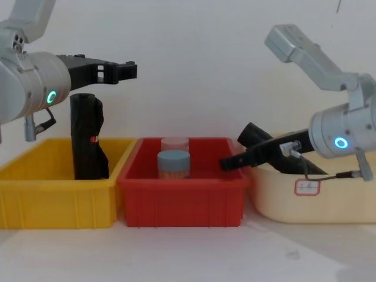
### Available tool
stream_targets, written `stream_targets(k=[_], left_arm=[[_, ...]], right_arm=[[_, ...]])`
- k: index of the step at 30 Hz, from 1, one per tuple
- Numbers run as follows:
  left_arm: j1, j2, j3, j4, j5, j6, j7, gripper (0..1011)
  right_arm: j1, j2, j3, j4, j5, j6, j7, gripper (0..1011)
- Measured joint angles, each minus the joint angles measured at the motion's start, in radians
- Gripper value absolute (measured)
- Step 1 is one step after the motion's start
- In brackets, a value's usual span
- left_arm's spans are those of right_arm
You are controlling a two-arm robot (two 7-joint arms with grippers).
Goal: Pick up the garbage bag with the one hand and transfer it to the other hand.
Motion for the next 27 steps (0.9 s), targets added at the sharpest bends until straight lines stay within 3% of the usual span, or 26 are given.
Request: stream_targets(k=[11,27], left_arm=[[0.000,0.000,0.000,0.000,0.000,0.000,0.000,1000],[0.000,0.000,0.000,0.000,0.000,0.000,0.000,1000]], right_arm=[[0.047,-0.001,-0.018,0.014,0.023,0.011,0.055,1002],[0.052,0.040,-0.039,-0.060,0.036,-0.005,0.103,1002]])
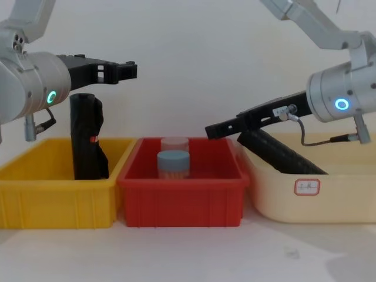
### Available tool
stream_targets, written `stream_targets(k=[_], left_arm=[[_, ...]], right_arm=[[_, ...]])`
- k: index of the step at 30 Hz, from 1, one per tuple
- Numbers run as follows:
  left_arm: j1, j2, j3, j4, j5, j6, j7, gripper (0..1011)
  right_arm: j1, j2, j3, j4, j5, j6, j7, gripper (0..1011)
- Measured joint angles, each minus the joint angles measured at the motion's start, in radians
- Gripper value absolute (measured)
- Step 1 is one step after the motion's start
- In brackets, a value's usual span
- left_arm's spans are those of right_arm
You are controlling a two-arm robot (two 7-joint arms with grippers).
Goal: Pick up the garbage bag with the one hand and transfer it to the other hand.
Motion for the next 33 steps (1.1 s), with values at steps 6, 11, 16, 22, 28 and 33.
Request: stream_targets(k=[6,11,16,22,28,33], left_arm=[[0.000,0.000,0.000,0.000,0.000,0.000,0.000,1000],[0.000,0.000,0.000,0.000,0.000,0.000,0.000,1000],[0.000,0.000,0.000,0.000,0.000,0.000,0.000,1000],[0.000,0.000,0.000,0.000,0.000,0.000,0.000,1000],[0.000,0.000,0.000,0.000,0.000,0.000,0.000,1000],[0.000,0.000,0.000,0.000,0.000,0.000,0.000,1001]], right_arm=[[-0.004,0.000,-0.021,-0.003,-0.001,-0.002,0.007,1002],[-0.004,-0.009,-0.046,0.002,-0.006,-0.003,0.009,1001],[0.001,-0.021,-0.067,0.011,-0.011,-0.005,0.010,1001],[0.013,-0.037,-0.085,0.026,-0.013,-0.005,0.010,1001],[0.033,-0.060,-0.103,0.061,-0.015,-0.014,0.008,1001],[0.054,-0.081,-0.116,0.113,-0.018,-0.034,0.000,1001]])
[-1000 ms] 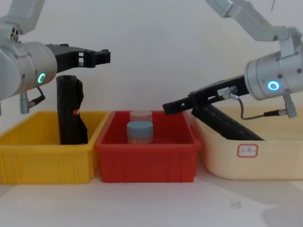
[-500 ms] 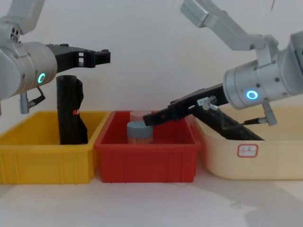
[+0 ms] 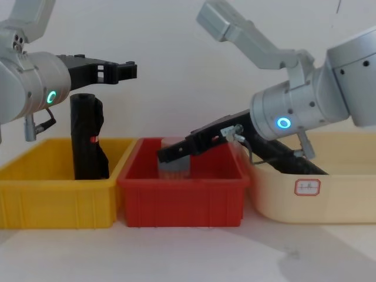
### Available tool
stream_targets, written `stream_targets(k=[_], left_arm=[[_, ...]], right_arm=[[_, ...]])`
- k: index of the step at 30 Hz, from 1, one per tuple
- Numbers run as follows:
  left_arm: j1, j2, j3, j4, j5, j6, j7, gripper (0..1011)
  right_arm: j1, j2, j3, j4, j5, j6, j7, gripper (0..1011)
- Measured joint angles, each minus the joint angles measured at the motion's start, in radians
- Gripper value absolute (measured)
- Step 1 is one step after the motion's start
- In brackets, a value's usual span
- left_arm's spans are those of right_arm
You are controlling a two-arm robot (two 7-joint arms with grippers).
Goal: Pick up the garbage bag with the one hand and transfer it to the other hand.
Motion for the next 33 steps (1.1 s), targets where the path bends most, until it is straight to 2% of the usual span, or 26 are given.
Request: stream_targets(k=[8,15,29,33], left_arm=[[0.000,0.000,0.000,0.000,0.000,0.000,0.000,1000],[0.000,0.000,0.000,0.000,0.000,0.000,0.000,1000],[0.000,0.000,0.000,0.000,0.000,0.000,0.000,1000],[0.000,0.000,0.000,0.000,0.000,0.000,0.000,1000]], right_arm=[[0.044,-0.030,-0.014,0.108,-0.005,-0.051,-0.016,1001],[0.096,-0.058,-0.022,0.231,-0.010,-0.108,-0.034,1001],[0.144,-0.085,-0.037,0.351,-0.006,-0.138,-0.032,1001],[0.151,-0.089,-0.037,0.369,0.003,-0.137,-0.024,933]])
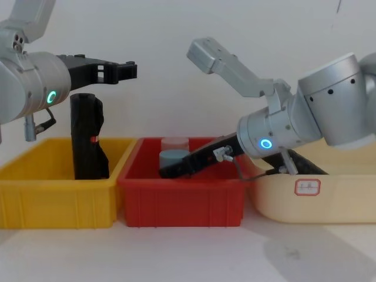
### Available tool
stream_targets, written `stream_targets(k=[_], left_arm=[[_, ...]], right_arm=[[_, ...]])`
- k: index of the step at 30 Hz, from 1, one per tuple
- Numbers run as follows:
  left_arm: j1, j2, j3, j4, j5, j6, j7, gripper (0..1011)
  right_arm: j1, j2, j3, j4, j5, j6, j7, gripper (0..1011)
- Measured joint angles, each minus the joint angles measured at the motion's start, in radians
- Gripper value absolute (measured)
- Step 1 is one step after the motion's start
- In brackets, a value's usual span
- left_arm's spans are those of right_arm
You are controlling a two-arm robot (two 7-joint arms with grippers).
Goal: Pick up the garbage bag with the one hand and transfer it to the other hand.
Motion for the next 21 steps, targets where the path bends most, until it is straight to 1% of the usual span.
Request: stream_targets(k=[2,3,5,6,8,10,14,17,18,21], left_arm=[[0.000,0.000,0.000,0.000,0.000,0.000,0.000,1000],[0.000,0.000,0.000,0.000,0.000,0.000,0.000,1000],[0.000,0.000,0.000,0.000,0.000,0.000,0.000,1000],[0.000,0.000,0.000,0.000,0.000,0.000,0.000,1000],[0.000,0.000,0.000,0.000,0.000,0.000,0.000,1000],[0.000,0.000,0.000,0.000,0.000,0.000,0.000,1001],[0.000,0.000,0.000,0.000,0.000,0.000,0.000,1000],[0.000,0.000,0.000,0.000,0.000,0.000,0.000,1000],[0.000,0.000,0.000,0.000,0.000,0.000,0.000,1000],[0.000,0.000,0.000,0.000,0.000,0.000,0.000,1000]], right_arm=[[0.003,-0.002,0.001,0.007,0.007,0.003,0.004,876],[0.004,-0.002,0.002,0.008,0.009,0.004,0.004,865],[0.005,-0.002,0.005,0.009,0.015,0.010,0.009,791],[0.005,-0.002,0.005,0.009,0.015,0.010,0.009,791],[0.005,-0.001,0.010,0.005,0.025,0.021,0.014,698],[0.005,0.001,0.013,-0.001,0.032,0.027,0.017,663],[0.001,0.005,0.025,-0.022,0.050,0.048,0.025,663],[-0.005,0.012,0.042,-0.055,0.072,0.071,0.032,663],[-0.005,0.012,0.042,-0.055,0.072,0.071,0.032,663],[-0.013,0.020,0.064,-0.096,0.098,0.096,0.035,663]])
